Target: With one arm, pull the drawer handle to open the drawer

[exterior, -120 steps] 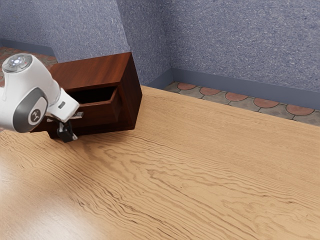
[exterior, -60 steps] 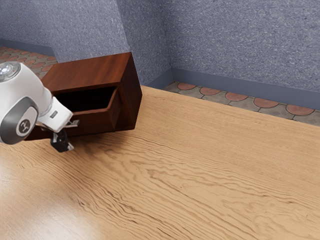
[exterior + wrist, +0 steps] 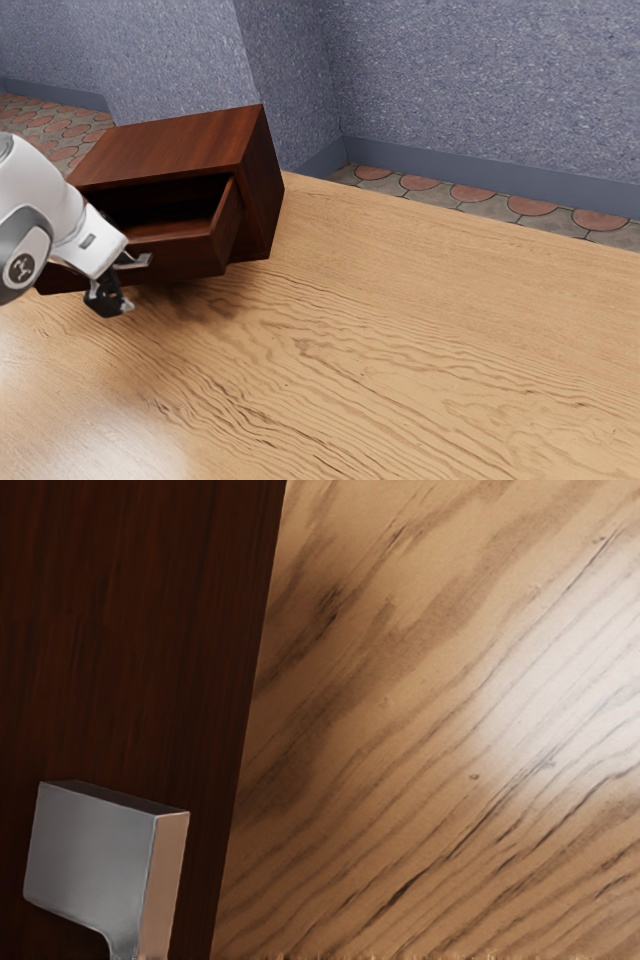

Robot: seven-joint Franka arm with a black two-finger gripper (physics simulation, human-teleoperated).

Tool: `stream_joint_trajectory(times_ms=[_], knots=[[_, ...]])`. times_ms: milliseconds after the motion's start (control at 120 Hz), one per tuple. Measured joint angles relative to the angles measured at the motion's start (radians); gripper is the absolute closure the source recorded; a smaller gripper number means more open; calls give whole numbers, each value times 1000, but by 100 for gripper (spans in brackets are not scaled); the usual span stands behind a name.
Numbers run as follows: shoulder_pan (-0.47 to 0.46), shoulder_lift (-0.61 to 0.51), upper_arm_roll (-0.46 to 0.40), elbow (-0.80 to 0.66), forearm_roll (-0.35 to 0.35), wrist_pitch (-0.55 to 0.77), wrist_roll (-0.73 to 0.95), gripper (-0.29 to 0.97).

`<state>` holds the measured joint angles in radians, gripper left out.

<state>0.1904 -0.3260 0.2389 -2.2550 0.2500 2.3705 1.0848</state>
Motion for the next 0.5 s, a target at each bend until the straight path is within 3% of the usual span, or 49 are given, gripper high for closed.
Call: stream_joint_trajectory(times_ms=[183,267,408,500], knots=[[4,-95,1,24,12,-83,0,6],[7,-104,-8,187,10,-232,-26,3],[-1,39,-278,608,-57,-614,-218,2],[-12,112,-338,724,-157,-779,-363,1]])
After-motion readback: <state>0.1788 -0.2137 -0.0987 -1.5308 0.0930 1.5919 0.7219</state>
